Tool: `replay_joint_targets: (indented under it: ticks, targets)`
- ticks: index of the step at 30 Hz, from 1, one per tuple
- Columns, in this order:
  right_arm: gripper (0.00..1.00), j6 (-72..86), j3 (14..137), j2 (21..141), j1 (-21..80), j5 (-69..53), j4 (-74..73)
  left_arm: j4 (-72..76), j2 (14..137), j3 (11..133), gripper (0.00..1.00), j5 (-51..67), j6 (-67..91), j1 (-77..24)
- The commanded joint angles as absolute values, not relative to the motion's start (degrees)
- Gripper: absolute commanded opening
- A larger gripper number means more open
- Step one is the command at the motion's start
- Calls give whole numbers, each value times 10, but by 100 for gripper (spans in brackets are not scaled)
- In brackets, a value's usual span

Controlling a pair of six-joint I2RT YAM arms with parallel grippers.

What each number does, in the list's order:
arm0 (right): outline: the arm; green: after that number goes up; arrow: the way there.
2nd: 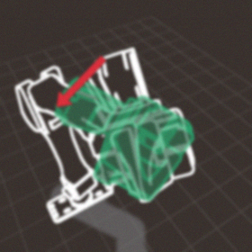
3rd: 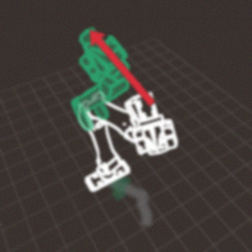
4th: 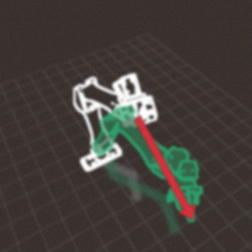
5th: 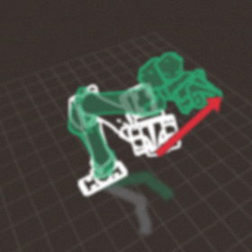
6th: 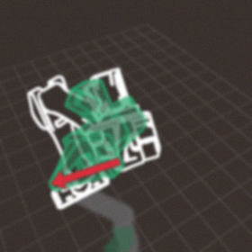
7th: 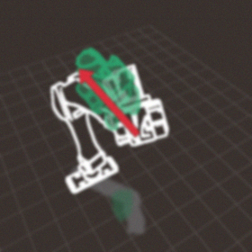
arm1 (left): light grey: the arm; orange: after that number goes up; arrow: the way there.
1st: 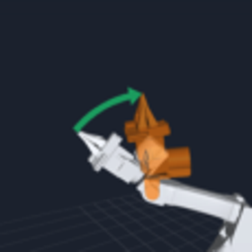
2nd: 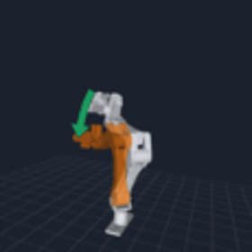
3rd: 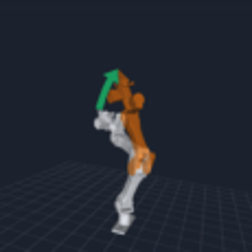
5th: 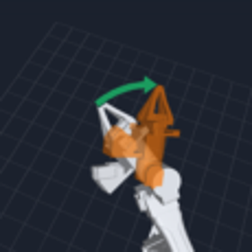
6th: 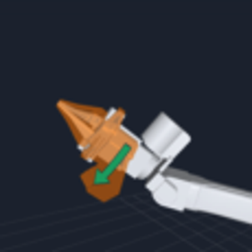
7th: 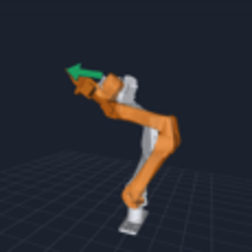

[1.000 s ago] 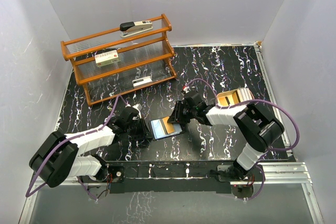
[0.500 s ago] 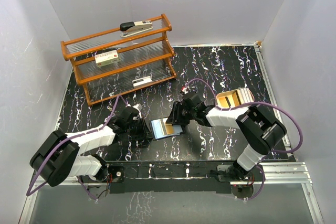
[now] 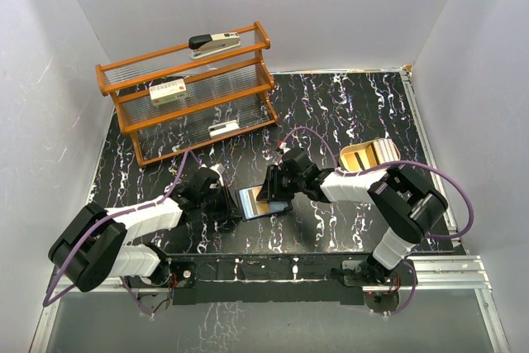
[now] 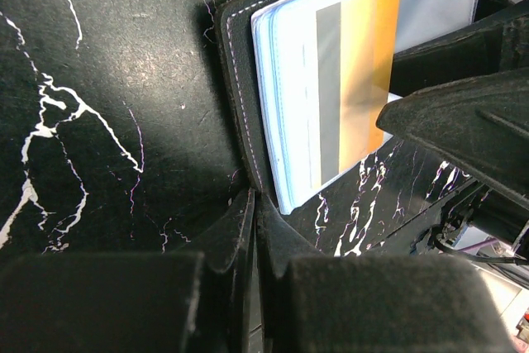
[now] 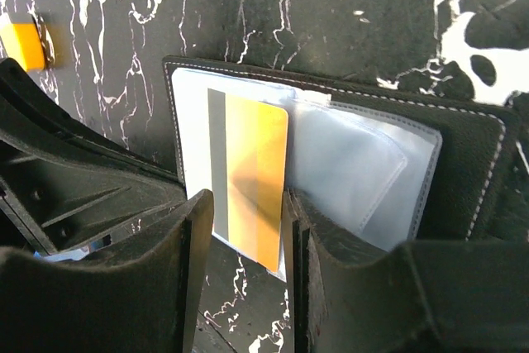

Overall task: Put the credit cards into the card holder
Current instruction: Insert the credit card into the card holder.

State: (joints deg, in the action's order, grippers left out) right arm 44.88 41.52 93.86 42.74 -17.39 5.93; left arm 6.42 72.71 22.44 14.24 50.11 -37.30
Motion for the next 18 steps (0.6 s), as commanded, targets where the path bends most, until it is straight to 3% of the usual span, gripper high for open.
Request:
replay_joint_targets:
  ticks: [1, 9, 18]
  targets:
    - [37, 401, 441, 959, 434, -213, 80, 77, 725, 222, 0, 143, 497, -374]
    - [37, 368, 470, 963, 436, -220, 40, 63, 726, 231, 0, 141, 492, -374]
    - [44, 273, 547, 895, 429, -72, -161, 23, 702, 242, 0, 121, 486, -374]
